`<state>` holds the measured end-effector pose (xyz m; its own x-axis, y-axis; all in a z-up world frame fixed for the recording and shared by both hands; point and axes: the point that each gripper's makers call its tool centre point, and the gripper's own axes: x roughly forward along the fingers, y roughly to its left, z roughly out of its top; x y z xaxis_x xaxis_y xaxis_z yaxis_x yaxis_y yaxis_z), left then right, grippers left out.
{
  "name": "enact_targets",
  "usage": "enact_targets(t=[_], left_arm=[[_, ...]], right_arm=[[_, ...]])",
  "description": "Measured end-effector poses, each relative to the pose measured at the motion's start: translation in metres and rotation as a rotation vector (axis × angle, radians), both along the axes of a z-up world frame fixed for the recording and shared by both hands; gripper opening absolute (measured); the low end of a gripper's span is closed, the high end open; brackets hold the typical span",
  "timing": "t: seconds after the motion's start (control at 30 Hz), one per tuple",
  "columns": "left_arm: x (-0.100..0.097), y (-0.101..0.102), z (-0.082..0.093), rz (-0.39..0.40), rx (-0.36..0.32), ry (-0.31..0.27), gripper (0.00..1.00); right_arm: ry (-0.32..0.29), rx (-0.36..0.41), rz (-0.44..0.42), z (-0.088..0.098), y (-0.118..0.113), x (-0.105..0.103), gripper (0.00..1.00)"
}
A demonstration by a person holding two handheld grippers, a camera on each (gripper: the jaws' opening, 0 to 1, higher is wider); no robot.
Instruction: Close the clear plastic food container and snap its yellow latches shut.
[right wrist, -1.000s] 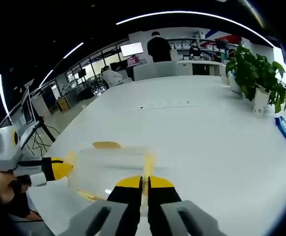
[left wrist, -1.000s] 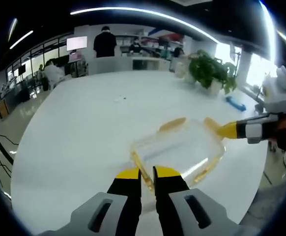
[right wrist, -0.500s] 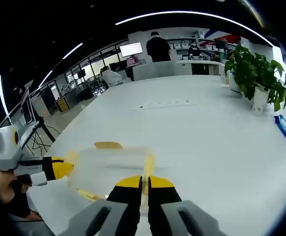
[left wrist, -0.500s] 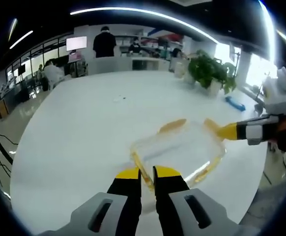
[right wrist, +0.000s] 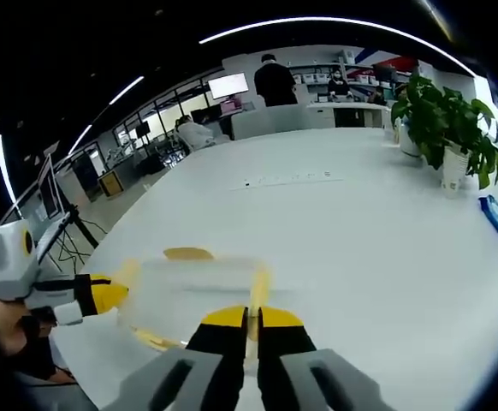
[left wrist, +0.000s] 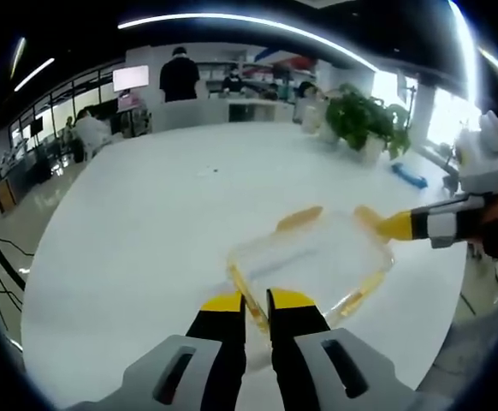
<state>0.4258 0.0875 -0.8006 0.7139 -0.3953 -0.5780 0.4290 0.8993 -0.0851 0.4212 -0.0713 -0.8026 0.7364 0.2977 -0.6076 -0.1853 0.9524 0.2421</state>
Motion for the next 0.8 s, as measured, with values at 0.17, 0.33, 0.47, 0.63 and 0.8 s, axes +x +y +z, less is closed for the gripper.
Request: enact_targets(t=[0.17,0.33,0.47,0.63,0.8], left_arm=[[0.001,-0.001,-0.001,0.001,-0.005,-0.002,0.06],[0.0,-0.004,-0.001,-0.011,0.017,-0.025,0.06],[0.001,-0.004,-0.001,-0.02,0.019,-0.022,0.07],[0.001,-0.002,-0.001,-0.064,0.085,-0.046,0.09],[0.003,0.006,-0.001,-0.045,0.037,-0.033,0.12]], right_arm=[[-0.002,0.01,-0.004,-0.001,0.002,0.001,0.0],[-0.01,0.023,-0.01,-0.001,0.001,0.0,0.0],[-0.005,0.032,-0.017,-0.001,0.0,0.001,0.0],[0.01,-0.007,-0.02,-0.007,-0.008,-0.001,0.03],[0.015,-0.003,-0.026,-0.007,-0.012,-0.005,0.07]])
